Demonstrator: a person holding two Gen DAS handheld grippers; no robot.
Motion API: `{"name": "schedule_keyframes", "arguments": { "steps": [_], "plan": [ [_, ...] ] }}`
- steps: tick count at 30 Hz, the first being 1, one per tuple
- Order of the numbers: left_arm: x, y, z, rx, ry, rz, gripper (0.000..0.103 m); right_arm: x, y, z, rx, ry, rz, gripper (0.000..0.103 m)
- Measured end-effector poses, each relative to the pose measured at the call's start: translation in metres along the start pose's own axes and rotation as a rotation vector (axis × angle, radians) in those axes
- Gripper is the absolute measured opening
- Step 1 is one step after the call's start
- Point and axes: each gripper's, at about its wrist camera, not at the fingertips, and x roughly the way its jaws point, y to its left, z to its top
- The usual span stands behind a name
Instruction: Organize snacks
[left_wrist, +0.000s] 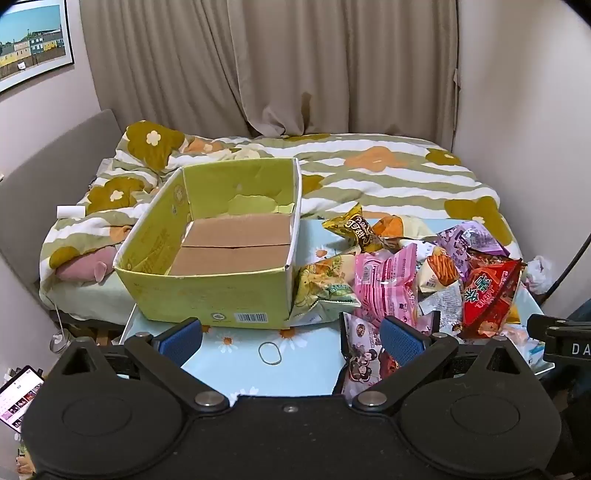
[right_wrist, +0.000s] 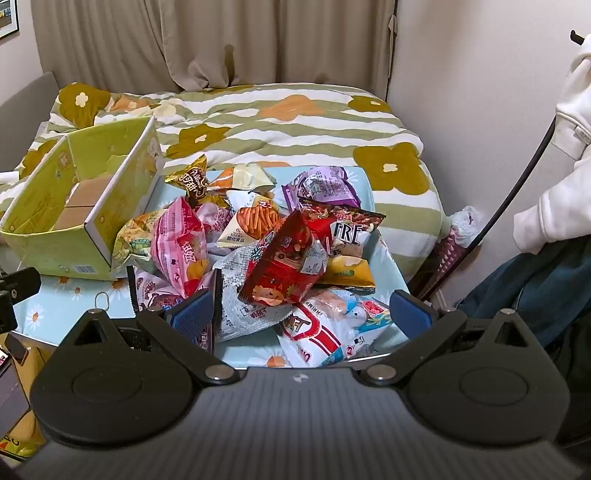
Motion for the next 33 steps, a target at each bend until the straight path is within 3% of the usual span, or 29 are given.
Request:
{"name": "schedule_keyframes", "arguments": {
  "steps": [33],
  "plan": [
    [0.0067,0.0047,0.0034,0.023,-0.004,-0.028,0.103,0.0035,0.0062,0.0062,-0.003,0.0,0.004,0.103]
  ]
}}
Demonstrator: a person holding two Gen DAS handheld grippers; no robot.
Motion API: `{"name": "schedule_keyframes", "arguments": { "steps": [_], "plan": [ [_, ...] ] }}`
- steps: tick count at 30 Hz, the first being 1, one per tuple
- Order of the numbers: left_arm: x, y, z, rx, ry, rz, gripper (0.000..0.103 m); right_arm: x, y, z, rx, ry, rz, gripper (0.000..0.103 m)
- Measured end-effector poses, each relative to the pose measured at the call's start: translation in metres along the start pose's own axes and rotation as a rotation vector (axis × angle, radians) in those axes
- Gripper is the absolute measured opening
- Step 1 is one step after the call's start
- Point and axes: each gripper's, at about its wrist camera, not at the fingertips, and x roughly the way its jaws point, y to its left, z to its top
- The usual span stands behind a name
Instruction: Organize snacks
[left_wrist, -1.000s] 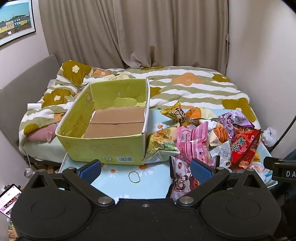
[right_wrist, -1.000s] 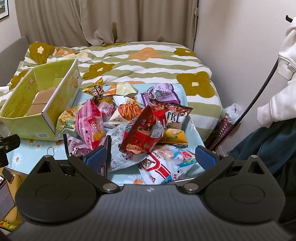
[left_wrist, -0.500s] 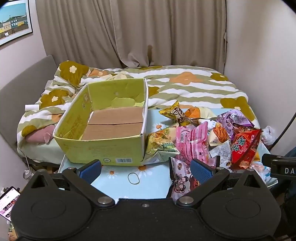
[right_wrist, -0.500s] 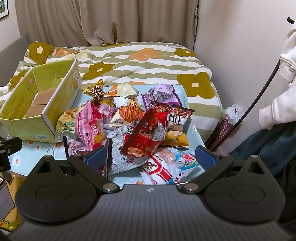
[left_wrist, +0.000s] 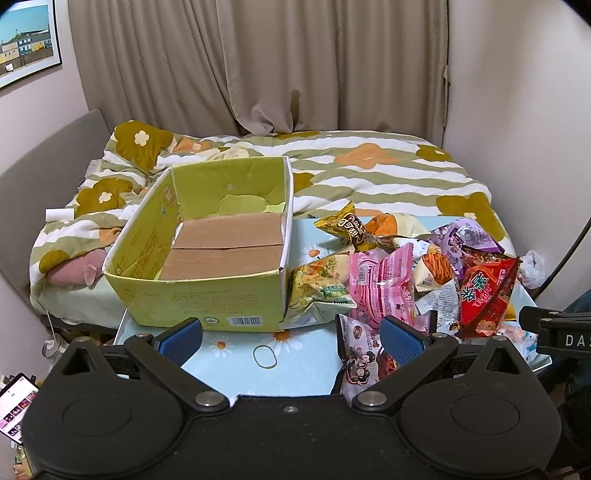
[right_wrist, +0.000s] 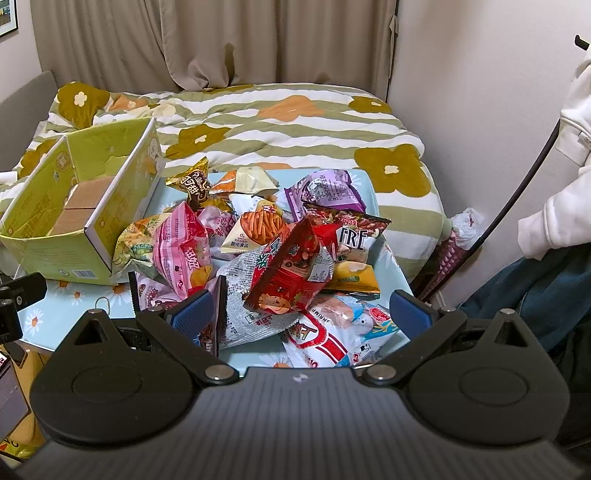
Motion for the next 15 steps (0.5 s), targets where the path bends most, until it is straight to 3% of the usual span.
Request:
{"name": "schedule_keyframes", "arguments": {
  "steps": [15],
  "plan": [
    [-0.0026,-0.0005,0.0012,0.008,-0.011,-0.001,0.103,-0.0045,0.0061,0.0032,-0.01,-0.005,0.007,0.103]
  ]
}}
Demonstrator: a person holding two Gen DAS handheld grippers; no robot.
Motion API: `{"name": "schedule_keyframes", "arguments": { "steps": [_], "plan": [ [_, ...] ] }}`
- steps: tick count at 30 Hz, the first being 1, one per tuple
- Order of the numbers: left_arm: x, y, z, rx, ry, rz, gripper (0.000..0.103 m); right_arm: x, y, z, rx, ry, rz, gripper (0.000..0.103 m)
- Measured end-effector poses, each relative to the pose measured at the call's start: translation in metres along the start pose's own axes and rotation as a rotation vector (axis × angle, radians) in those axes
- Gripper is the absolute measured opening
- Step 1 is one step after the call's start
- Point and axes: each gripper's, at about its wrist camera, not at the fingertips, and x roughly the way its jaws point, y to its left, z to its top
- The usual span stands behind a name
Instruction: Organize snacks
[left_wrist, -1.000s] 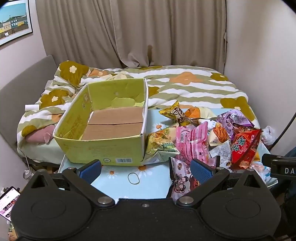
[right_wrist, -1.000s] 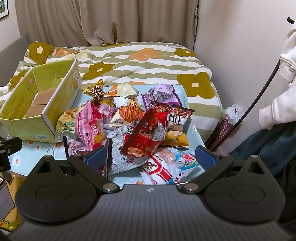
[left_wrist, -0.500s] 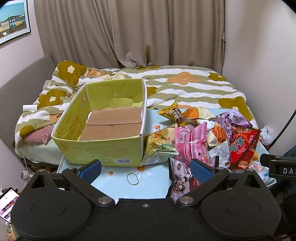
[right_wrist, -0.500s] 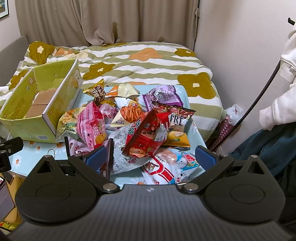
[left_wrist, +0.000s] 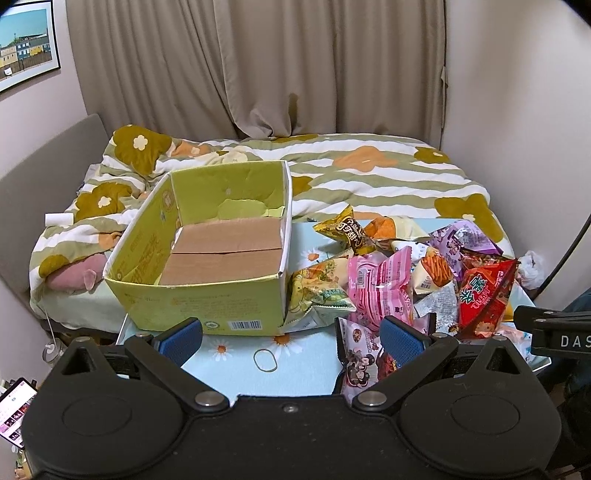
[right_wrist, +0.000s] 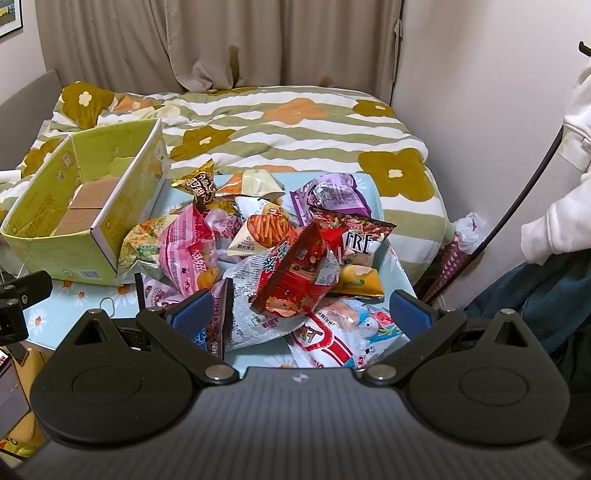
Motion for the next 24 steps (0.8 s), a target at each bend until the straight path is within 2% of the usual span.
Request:
{"name": "schedule_keyframes", "arguments": {
  "steps": [24],
  "plan": [
    [-0.0009,0.0034,-0.0009,-0.014,0.001,-0.008,0.103,-0.0005,0.0015,0.0003,0.002,-0.003,0.005,0.103]
  ]
}}
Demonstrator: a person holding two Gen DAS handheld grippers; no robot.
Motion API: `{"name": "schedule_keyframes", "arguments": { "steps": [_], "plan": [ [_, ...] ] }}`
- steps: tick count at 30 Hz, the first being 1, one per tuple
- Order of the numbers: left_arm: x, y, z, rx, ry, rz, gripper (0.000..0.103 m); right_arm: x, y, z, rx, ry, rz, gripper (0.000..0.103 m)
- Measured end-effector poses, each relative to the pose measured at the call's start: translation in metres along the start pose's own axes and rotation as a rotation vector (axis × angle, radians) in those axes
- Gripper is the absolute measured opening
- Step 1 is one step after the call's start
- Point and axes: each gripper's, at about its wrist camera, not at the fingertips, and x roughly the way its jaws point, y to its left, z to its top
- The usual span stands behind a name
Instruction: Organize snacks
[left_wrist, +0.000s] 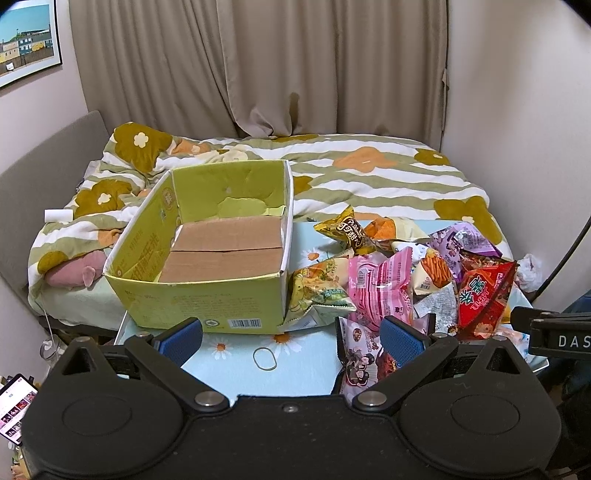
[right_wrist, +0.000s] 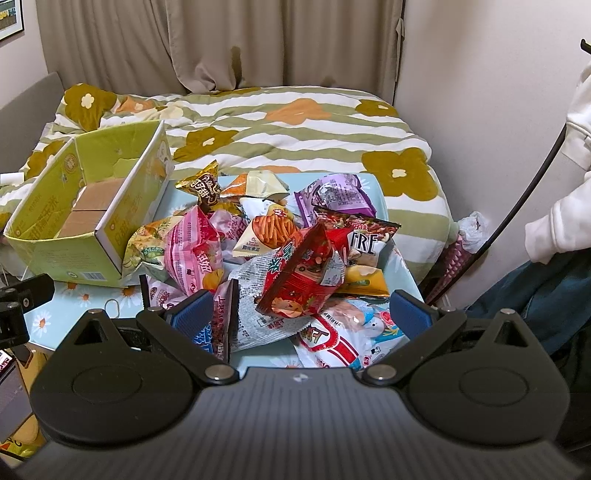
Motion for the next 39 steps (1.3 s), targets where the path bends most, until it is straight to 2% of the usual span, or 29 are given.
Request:
{"name": "schedule_keyframes", "arguments": {
  "steps": [22,29,32,39],
  "plan": [
    [0.002,0.001,0.001,-0.003,0.015,-0.023,0.103,-0.002,0.0,-0.002,0.015,0.002,-0.004,0.103],
    [0.021,0.0,0.006,0.007,0.065,-0.112,0.103,0.0,-0.012,-0.003,0.038,-0.002,-0.02,0.103],
    [0.038,-0.004,0.0,0.014,0.096,-0.177,0.103,0.006,-0.017,-0.003,0.048,0.003,-0.026,0.103],
    [0.082,-0.039,-0.015,0.075,0.179,-0.263,0.103,0.036,-0.032,-0.005,0.091,0.033,0.009,0.103]
  ]
}}
